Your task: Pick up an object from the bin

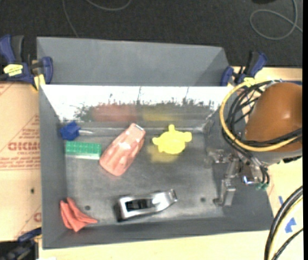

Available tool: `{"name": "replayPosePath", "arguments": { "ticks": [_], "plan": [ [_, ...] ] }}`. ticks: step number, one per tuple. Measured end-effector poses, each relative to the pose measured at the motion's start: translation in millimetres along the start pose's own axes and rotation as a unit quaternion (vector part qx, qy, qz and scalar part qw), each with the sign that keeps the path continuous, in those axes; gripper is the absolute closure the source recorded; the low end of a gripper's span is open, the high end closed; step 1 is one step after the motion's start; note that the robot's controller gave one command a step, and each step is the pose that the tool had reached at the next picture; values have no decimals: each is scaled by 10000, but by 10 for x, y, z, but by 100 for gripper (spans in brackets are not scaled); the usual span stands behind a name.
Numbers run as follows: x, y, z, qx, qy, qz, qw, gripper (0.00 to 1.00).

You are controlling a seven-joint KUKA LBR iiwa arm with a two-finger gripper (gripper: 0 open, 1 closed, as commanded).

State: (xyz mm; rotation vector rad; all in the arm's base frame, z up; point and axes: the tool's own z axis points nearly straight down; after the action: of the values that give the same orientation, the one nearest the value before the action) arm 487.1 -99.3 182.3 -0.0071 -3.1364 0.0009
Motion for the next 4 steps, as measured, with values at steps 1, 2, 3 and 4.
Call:
{"name": "replayPosePath", "arguments": {
  "ticks": [1,2,3,4],
  "plan": [
    [-18,3,-42,7,-40,-16,10000,0],
    [-66,-90,281,13,-68,-327,9994,0],
    [16,172,778,11,-59,-110,9999,0],
    [36,316,1009,3,-39,-383,9993,0]
  ]
}}
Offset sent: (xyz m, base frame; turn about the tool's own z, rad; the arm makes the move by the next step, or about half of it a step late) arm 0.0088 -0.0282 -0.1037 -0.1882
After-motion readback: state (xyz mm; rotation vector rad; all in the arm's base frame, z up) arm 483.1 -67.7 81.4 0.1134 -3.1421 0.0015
